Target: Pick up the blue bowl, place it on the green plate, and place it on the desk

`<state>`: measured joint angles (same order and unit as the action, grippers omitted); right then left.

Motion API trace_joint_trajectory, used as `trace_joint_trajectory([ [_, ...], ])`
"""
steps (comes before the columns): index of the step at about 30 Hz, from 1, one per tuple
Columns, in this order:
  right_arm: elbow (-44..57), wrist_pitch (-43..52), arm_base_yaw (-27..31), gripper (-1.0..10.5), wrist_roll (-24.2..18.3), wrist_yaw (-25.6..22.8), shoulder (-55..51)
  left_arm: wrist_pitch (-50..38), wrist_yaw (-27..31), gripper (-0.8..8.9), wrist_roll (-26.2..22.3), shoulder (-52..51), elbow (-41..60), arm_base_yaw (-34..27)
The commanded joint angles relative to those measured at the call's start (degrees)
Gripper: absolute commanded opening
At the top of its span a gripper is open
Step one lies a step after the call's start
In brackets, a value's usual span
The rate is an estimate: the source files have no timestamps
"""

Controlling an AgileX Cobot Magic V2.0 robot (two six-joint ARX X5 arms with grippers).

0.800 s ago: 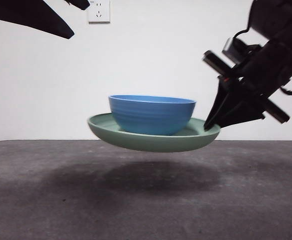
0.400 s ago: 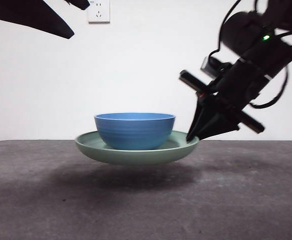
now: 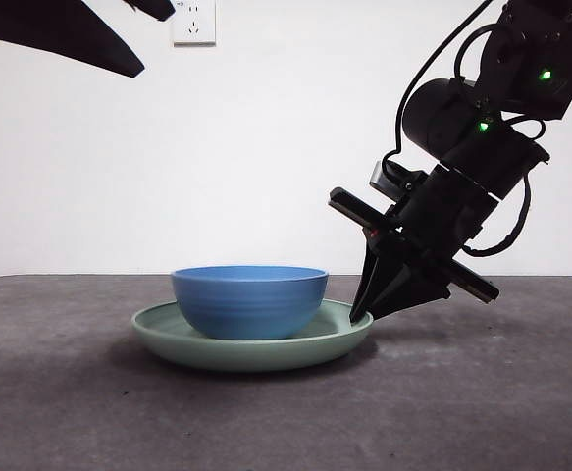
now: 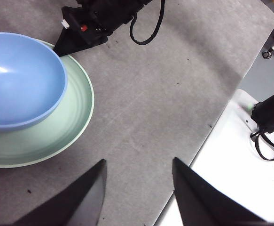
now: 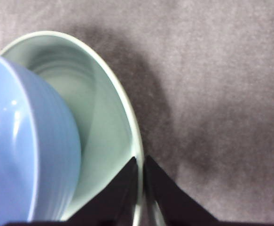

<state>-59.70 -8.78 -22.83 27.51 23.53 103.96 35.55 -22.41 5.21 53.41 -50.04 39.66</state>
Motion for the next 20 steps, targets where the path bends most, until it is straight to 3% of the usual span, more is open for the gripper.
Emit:
trace_joint_trajectory([
  [1, -1.4, 0.6, -0.3, 0.1, 0.3, 0.0, 0.9, -0.4, -0.1, 2.25, -0.5, 0.5, -0.2, 0.5],
  [6, -1.4, 0.3, -0.3, 0.3, 0.3, 0.0, 0.9, -0.4, -0.1, 2.25, -0.5, 0.5, -0.2, 0.5],
  [11, -1.4, -0.7, -0.3, 1.8, 0.3, -0.3, 0.8, -0.4, -0.1, 2.25, -0.5, 0.5, -0.2, 0.5],
  [15, -1.4, -2.2, -0.2, 1.8, -0.7, -0.8, -0.3, -0.4, -0.1, 2.25, -0.5, 0.5, -0.2, 0.5],
  [20, -1.4, -6.3, -0.2, 1.8, -4.5, -4.7, -5.0, -0.4, -0.1, 2.25, -0.5, 0.5, -0.2, 0.5],
])
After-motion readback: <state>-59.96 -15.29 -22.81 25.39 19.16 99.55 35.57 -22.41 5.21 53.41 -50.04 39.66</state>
